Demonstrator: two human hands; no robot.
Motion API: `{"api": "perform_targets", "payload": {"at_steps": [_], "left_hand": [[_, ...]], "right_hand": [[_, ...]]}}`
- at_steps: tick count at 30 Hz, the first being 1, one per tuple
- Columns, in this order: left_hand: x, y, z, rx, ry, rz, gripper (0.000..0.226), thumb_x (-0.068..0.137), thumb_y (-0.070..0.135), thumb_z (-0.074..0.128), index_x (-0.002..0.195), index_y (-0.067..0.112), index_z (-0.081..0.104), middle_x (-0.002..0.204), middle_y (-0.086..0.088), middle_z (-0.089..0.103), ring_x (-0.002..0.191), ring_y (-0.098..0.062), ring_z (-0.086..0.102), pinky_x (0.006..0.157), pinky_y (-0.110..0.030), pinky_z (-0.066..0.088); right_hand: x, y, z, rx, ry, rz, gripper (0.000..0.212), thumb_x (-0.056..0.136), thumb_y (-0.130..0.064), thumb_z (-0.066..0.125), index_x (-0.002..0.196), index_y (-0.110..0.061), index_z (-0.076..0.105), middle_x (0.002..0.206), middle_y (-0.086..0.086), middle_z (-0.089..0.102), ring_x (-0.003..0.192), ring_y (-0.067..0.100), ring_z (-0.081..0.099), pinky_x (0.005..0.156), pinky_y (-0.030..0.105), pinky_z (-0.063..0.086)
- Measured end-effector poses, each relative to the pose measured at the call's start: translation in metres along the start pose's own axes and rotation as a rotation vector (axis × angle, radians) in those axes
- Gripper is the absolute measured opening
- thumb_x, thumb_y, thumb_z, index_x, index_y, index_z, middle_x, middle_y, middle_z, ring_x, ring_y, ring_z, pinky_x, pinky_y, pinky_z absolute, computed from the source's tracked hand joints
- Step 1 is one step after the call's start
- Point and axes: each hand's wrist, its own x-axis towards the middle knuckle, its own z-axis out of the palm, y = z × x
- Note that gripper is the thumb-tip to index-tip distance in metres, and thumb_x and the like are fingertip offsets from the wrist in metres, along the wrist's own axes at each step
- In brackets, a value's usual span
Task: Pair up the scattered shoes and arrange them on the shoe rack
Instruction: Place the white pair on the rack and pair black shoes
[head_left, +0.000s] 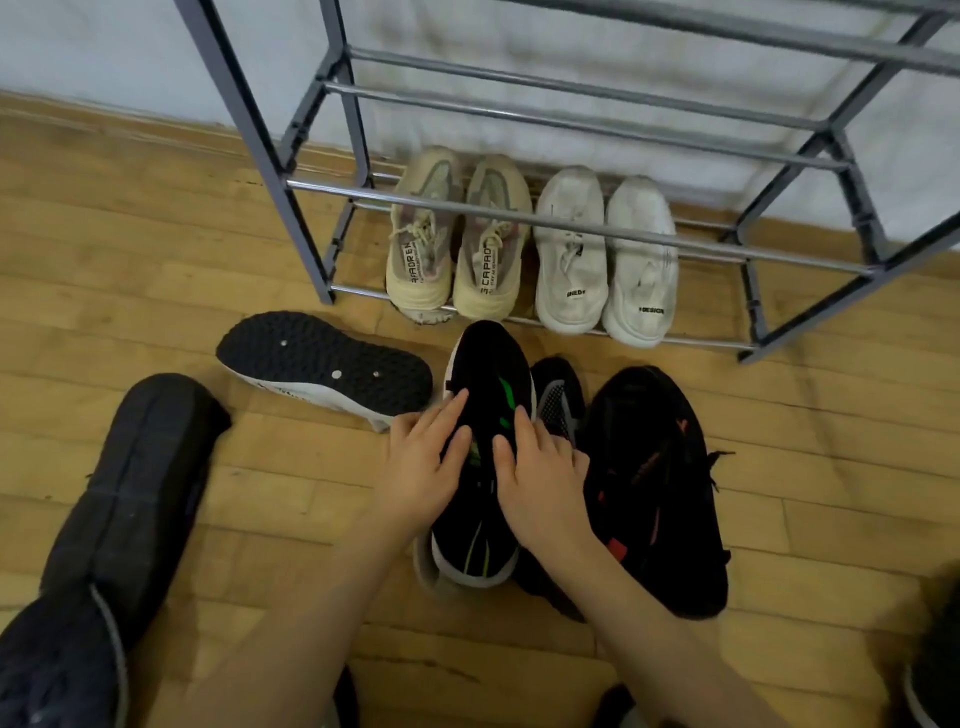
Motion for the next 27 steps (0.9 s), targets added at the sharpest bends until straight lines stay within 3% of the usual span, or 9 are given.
{"api": "perform_targets", "payload": {"at_steps": [4,7,11,21,27], "left_hand": [[-0.003,-0.001,0.001,0.182,-0.017,0.040,0.063,0.087,0.054,0.017,0.141,0.028,0.035,0.146,0.002,0.039,0.123,-0.025,0.032,0.102,-0.039,0.029],[-0.003,0.002,-0.013,0.289,0.034,0.054,0.057,0.091,0.047,0.023,0.139,0.022,0.041,0.147,-0.005,0.037,0.125,-0.029,0.035,0.102,-0.045,0.031],[0.005,0.009,-0.048,0.397,0.018,0.051,0.047,0.097,0.032,0.039,0.142,0.020,0.033,0.148,-0.003,0.034,0.131,-0.028,0.031,0.104,-0.042,0.024],[0.018,0.013,-0.121,0.656,-0.098,0.222,0.047,0.098,0.038,0.034,0.141,0.019,0.032,0.146,-0.002,0.035,0.129,-0.025,0.033,0.103,-0.036,0.027],[0.030,-0.034,-0.116,0.527,-0.108,-0.121,0.050,0.098,0.041,0.031,0.146,0.028,0.022,0.155,0.000,0.016,0.139,-0.027,0.016,0.111,-0.042,0.017]], "right_hand": [[0.003,0.003,0.001,-0.012,-0.033,-0.005,0.051,0.100,-0.043,0.019,0.147,-0.026,0.019,0.151,0.008,0.029,0.132,0.029,0.034,0.106,0.043,0.024],[0.004,0.000,-0.002,0.007,0.003,-0.003,0.047,0.099,-0.041,0.024,0.144,-0.027,0.027,0.149,0.006,0.030,0.131,0.029,0.034,0.105,0.043,0.025],[0.013,-0.009,-0.021,0.022,0.039,-0.125,0.044,0.099,-0.038,0.031,0.142,-0.027,0.035,0.149,0.005,0.031,0.130,0.029,0.034,0.105,0.042,0.023],[0.057,-0.069,-0.035,0.064,0.062,-0.280,0.039,0.099,-0.036,0.032,0.136,-0.025,0.042,0.140,-0.001,0.041,0.124,0.022,0.040,0.100,0.038,0.022],[0.092,-0.088,-0.009,-0.099,-0.068,-0.391,0.049,0.098,-0.042,0.033,0.143,-0.022,0.030,0.147,0.002,0.034,0.131,0.024,0.035,0.103,0.039,0.019]]}}
